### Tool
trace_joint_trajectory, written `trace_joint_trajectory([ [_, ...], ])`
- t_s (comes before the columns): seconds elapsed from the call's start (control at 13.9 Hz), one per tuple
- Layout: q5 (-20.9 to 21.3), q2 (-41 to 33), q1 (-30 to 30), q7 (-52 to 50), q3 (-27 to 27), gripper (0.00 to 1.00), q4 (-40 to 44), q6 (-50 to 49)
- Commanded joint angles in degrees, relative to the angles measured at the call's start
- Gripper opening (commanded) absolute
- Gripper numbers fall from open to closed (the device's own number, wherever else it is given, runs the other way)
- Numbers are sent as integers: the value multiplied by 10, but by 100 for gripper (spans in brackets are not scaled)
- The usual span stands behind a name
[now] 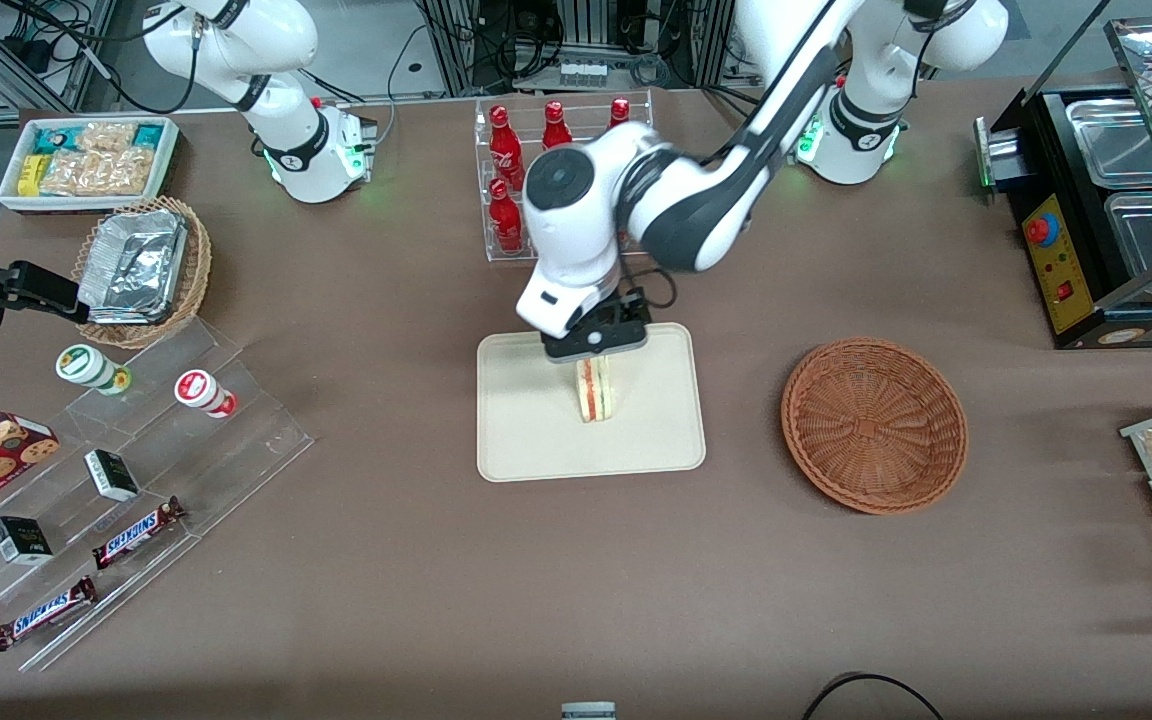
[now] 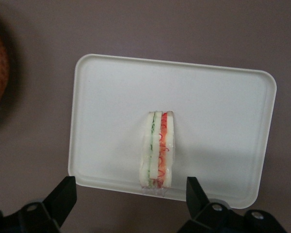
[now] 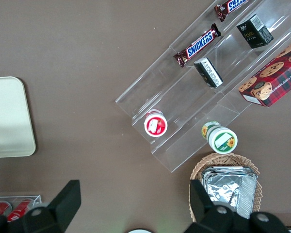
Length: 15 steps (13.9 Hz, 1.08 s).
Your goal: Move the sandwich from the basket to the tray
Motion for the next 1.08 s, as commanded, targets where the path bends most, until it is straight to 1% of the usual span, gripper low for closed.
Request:
trace_joint_trajectory([
  [0.0,-9,-66,41,0,-1,100,-16,-54],
  [0.14,-10,-100,76,10,-1,100,-19,-94],
  [0.29,-26,-134,122,70,-1,100,-19,-139],
  [0.36,-36,-151,150,108,-1,100,-19,-157],
  [0.58,-42,-187,229,231,-1,100,-24,-206],
  [0.79,-90,-225,325,391,-1,100,-28,-244],
  [0.86,-93,-235,347,428,-1,100,-33,-255],
  [1.01,-93,-255,383,467,0,100,-49,-263],
])
